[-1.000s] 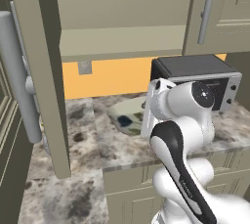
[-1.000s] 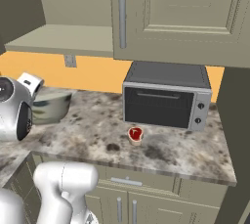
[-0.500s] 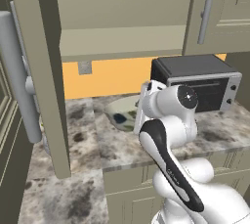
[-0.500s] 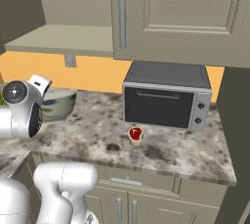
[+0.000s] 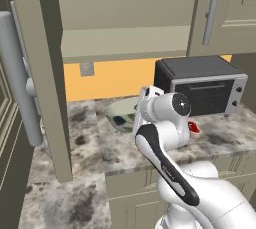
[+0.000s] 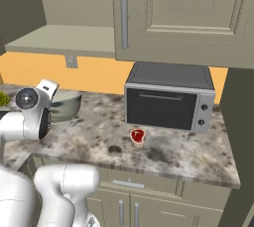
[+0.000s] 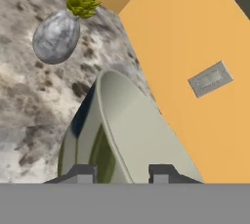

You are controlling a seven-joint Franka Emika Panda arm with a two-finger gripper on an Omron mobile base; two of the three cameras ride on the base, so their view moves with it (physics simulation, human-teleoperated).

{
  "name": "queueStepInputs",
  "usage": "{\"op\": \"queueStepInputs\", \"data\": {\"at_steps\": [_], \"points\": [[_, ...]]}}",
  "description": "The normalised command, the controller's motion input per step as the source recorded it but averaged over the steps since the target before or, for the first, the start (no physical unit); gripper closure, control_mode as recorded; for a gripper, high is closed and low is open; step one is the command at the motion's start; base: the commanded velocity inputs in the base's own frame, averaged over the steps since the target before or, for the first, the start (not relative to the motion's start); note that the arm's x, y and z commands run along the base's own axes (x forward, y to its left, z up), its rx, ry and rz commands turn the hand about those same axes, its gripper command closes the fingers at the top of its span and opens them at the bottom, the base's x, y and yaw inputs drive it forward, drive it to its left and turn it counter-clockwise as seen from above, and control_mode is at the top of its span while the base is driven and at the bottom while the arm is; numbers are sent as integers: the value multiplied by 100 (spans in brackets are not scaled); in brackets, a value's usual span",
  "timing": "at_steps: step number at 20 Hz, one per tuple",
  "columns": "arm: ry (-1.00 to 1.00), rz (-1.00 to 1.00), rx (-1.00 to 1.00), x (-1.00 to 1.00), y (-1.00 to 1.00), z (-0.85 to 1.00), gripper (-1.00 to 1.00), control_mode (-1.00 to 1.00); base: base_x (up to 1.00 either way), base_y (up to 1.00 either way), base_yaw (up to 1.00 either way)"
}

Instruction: Retrieve the bowl from the cabinet, then place the raw meat into the bowl to avoid contamination.

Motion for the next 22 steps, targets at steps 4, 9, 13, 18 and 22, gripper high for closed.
{"op": "queueStepInputs", "data": {"at_steps": [4, 9, 13, 18, 22], "points": [[-4, 0, 0, 39, 1, -30, 100, -100, 0, 0, 0], [0, 0, -1, 34, 5, -39, 100, -100, 0, 0, 0], [0, 0, -2, 30, 7, -42, 100, -100, 0, 0, 0], [0, 0, -2, 29, 8, -38, 100, -100, 0, 0, 0], [1, 1, -2, 30, 11, -34, 100, -100, 0, 0, 0]]}}
